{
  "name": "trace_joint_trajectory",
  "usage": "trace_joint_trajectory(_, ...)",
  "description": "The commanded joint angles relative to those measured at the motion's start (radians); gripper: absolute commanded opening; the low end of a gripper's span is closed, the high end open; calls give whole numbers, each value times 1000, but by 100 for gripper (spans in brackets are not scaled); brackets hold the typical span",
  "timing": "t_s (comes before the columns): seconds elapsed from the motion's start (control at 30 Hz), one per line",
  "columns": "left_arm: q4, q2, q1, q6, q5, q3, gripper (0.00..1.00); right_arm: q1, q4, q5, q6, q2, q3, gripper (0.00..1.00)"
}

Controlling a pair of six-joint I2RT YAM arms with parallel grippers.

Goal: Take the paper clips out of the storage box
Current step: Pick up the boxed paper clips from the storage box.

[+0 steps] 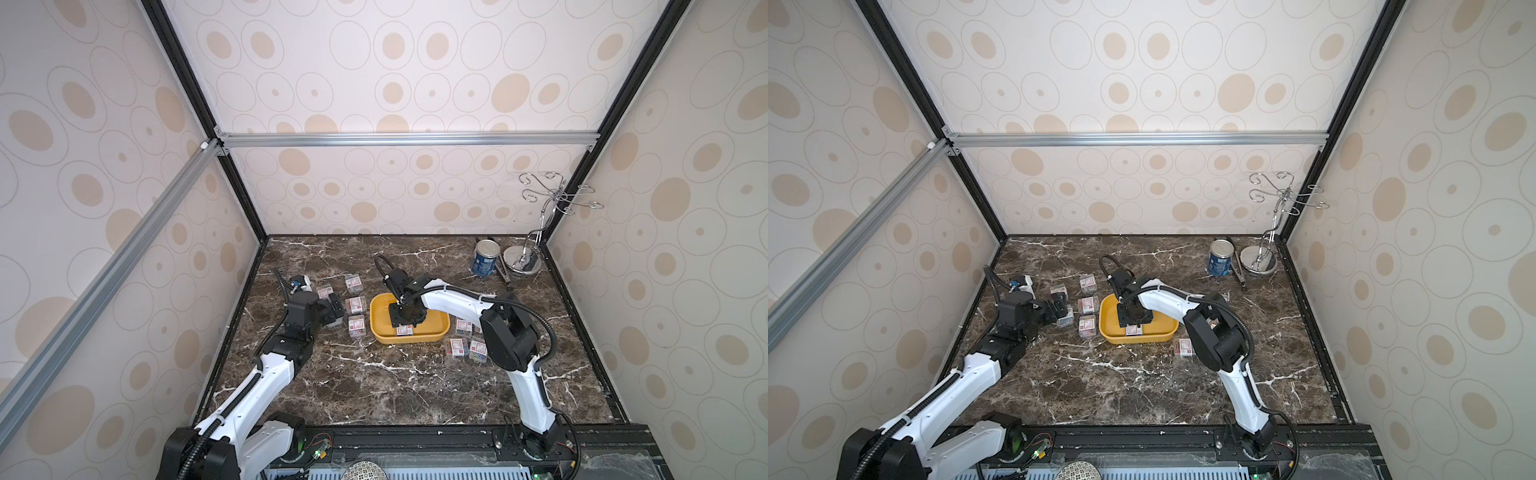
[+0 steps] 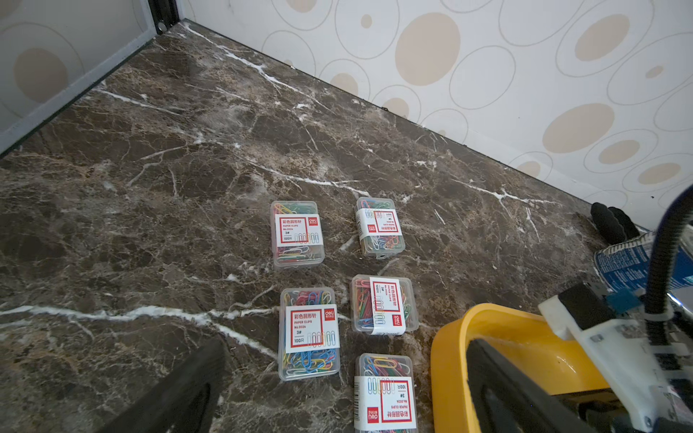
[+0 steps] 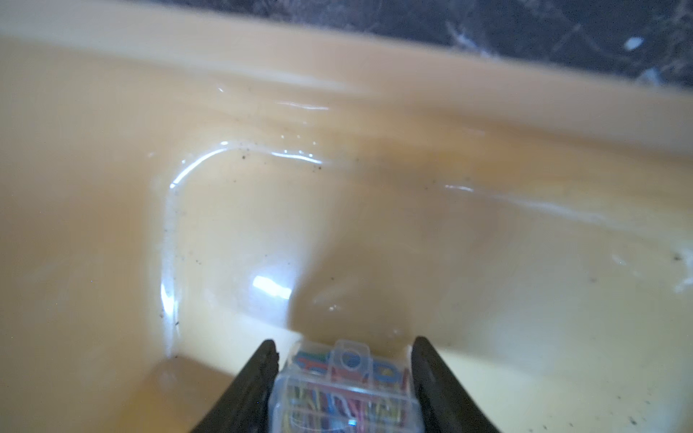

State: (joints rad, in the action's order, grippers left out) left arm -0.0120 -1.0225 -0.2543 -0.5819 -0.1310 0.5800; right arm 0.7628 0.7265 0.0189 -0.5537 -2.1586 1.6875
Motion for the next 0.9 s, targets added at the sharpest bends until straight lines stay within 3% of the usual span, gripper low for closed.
trace_joint_trajectory(0.0,18,20,1,8,-25,2,100,-8,19,18,-12,65,-11,50)
trace_joint_trajectory(0.87,14,27,1,21,-41,-5,100,-8,-76,75,-5,313,-183,50)
